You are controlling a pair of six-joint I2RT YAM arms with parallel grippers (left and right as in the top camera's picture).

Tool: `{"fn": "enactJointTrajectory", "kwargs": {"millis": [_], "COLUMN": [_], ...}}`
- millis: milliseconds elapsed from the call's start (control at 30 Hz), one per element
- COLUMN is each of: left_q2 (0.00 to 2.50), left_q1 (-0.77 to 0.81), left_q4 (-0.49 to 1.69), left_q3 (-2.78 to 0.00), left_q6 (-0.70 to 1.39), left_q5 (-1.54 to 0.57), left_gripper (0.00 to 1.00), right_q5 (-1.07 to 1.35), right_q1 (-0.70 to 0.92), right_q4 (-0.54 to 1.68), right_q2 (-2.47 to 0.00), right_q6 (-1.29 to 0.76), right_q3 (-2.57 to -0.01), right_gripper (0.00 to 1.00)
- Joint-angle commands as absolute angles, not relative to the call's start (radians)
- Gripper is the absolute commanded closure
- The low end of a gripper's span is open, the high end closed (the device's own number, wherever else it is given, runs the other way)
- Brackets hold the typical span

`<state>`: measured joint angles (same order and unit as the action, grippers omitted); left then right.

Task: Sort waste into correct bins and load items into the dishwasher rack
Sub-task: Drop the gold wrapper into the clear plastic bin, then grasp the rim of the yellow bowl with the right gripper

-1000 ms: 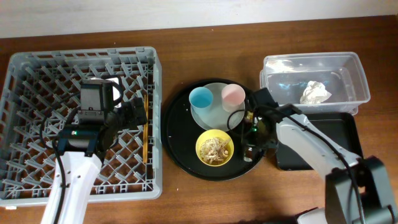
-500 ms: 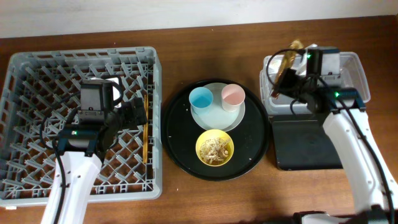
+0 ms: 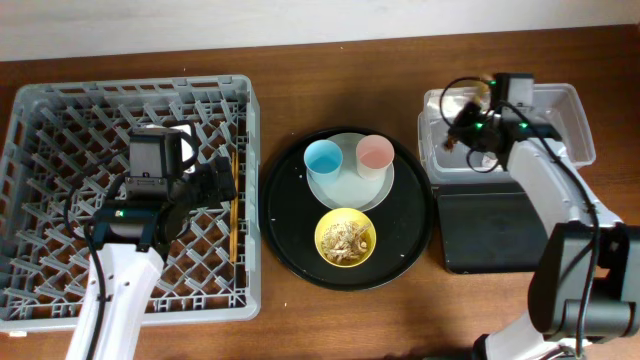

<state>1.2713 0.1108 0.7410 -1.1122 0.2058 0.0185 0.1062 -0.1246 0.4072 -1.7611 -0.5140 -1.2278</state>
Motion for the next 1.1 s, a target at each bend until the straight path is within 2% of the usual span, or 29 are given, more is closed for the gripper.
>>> {"fn": "enactJointTrajectory", "kwargs": {"millis": [0, 33, 67, 133, 300, 433, 500, 567, 700, 867, 967, 1067], "left_q2": [1.260, 1.260, 1.260, 1.260, 1.260, 1.260, 1.260, 1.260, 1.260, 1.260, 1.260, 1.260], "left_q1": [0.109, 0.109, 0.109, 0.109, 0.109, 0.109, 0.109, 0.109, 0.109, 0.109, 0.109, 0.109], "left_q4": [0.738, 0.738, 0.738, 0.738, 0.738, 0.738, 0.738, 0.738, 0.738, 0.738, 0.738, 0.738], "left_q3": [-1.128, -1.128, -1.128, -1.128, -1.128, -1.128, -1.128, -1.128, -1.128, -1.128, -1.128, -1.128], "left_q6": [0.215, 0.215, 0.215, 0.215, 0.215, 0.215, 0.215, 0.215, 0.215, 0.215, 0.215, 0.215], "left_q5": [0.026, 0.026, 0.026, 0.026, 0.026, 0.026, 0.026, 0.026, 0.026, 0.026, 0.026, 0.026], "left_gripper": [0.01, 0.01, 0.01, 0.01, 0.01, 0.01, 0.01, 0.01, 0.01, 0.01, 0.01, 0.01], "right_q5": [0.193, 0.266, 0.336, 0.436, 0.467, 0.446, 0.410, 0.366, 0.309, 0.146, 0.062, -0.008], "right_q1": [-0.169, -0.184, -0.198, -0.224, -0.215, -0.083, 0.010, 0.144, 0.381, 0.604, 0.720, 0.798], "right_q4": [0.422, 0.429, 0.437, 0.488, 0.850, 1.080, 1.145, 1.201, 1.206, 1.110, 1.034, 0.953], "right_q2": [-1.714, -1.698, -1.679, -1.631, -1.464, -1.288, -1.226, -1.182, -1.184, -1.266, -1.364, -1.501], "right_q6": [-0.488, -0.458, -0.434, -0.415, -0.333, -0.209, -0.209, -0.210, -0.240, -0.402, -0.419, -0.471], "right_q3": [-1.238, -1.240, -1.244, -1.266, -1.359, -1.367, -1.367, -1.362, -1.319, -1.229, -1.194, -1.192], "right_gripper": [0.31, 0.18, 0.09, 0.07, 0.20, 0.47, 0.58, 0.73, 0.76, 0.75, 0.68, 0.66]}}
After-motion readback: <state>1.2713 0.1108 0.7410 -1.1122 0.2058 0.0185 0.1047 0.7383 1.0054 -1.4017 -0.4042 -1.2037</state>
